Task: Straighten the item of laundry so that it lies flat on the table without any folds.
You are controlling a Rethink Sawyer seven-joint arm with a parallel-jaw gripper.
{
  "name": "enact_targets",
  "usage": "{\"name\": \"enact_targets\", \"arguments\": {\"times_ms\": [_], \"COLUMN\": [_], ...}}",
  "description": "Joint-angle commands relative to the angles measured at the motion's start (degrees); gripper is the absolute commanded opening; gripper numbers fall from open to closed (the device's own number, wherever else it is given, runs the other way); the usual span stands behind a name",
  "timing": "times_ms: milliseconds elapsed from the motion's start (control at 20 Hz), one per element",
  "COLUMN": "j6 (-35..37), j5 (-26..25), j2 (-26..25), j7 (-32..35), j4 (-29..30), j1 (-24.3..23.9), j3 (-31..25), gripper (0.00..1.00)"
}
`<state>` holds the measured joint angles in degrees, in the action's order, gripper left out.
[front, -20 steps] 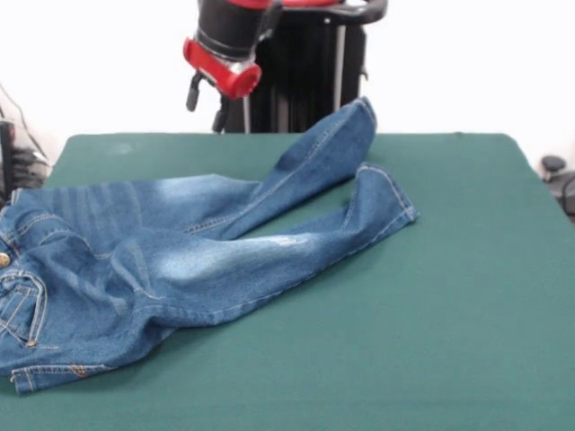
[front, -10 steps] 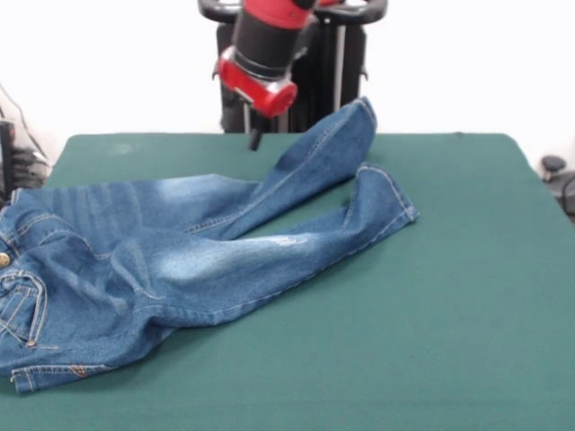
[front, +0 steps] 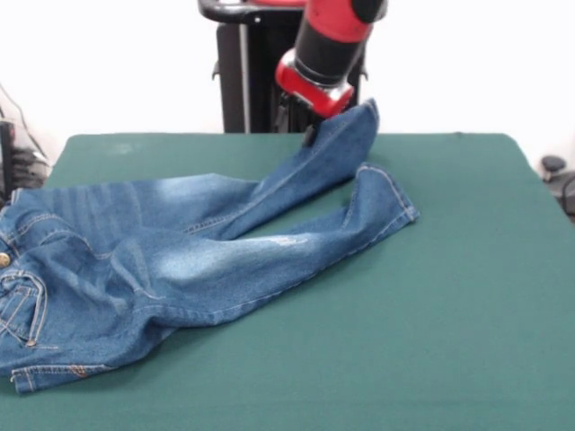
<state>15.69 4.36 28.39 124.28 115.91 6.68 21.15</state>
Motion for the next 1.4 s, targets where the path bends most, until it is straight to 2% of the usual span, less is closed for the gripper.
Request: {"name": "enact_targets", "arguments": {"times_ms": [50, 200, 300, 500, 650, 750, 850, 1150, 1300, 1400], "j6": [4.48, 5.07, 1.59, -9.43, -10.27, -11.87, -14.66, -22.06, -23.59, -23.1], "j5": [4.75, 6.15, 7.86, 9.43, 10.83, 11.22, 10.19, 6.74, 5.64, 5.25], "j2": [-6.95, -10.98, -14.04, -16.66, -17.68, -18.45, -18.56, -16.62, -15.09, -13.26], "j7": [12.65, 14.17, 15.31, 14.63, 14.22, 13.39, 11.9, 11.99, 12.38, 12.13], "j4": [-0.72, -2.79, -3.39, -2.43, -3.64, -4.25, -3.69, -1.73, -0.91, -1.3], "j1": [2.84, 5.97, 6.52, 3.05, 2.5, 0.45, -3.59, -7.93, -8.16, -4.96], "j3": [-4.6, -3.81, -4.57, -9.9, -11.76, -14.66, -19.21, -24.85, -25.59, -23.02], "gripper": [1.0, 1.0, 1.0, 1.0, 1.0, 1.0, 1.0, 1.0, 1.0, 1.0]}}
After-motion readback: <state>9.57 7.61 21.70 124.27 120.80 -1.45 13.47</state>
